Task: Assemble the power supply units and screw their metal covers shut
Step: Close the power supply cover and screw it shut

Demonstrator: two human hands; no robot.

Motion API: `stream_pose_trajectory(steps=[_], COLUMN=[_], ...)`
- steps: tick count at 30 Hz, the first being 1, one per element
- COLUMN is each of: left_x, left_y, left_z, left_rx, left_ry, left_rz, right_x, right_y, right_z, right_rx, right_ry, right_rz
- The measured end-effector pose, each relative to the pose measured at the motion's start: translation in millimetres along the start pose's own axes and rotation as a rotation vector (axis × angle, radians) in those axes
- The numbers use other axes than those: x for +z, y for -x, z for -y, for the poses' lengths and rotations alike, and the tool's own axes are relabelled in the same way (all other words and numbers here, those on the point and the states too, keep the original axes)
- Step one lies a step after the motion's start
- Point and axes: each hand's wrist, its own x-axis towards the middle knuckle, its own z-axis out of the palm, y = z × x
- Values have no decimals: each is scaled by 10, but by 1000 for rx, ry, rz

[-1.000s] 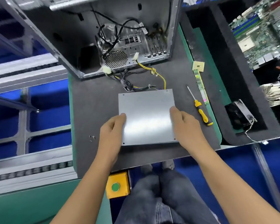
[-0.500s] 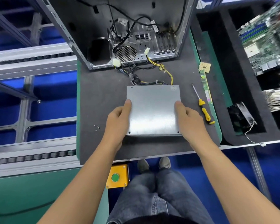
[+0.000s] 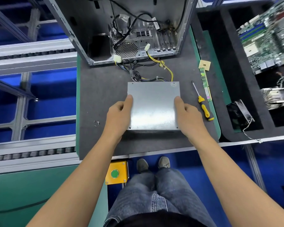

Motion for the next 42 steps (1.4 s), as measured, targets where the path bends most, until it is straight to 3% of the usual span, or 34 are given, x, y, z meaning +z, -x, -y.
stream_pose_trajectory(steps=[23,25,28,31,33,36,42], left_x=[0,-44,-79,-29,25,113,160], left_y=[-2,0,1,45,54,17,-70], left_z=[-78,-96,-175,-387,-483,-474,-336], left_rx=[-22,-2,125,368,492,550,492], left_ry=[-1,-37,-27,52,62,44,38], left_rz=[-7,-26,-218,-346,-320,-186,-100], right_x=[-4,-65,-208,-182,-32,280,370], right_y=[44,64,137,152,94,-32,-164], right_z=[49,150,562,986,1040,760,642], right_rx=[34,-85,-518,-915,-856,-502,-525], right_ry=[-15,67,-102,-463,-573,-451,-387], right_rz=[4,-88,-491,-503,-379,-198,-199])
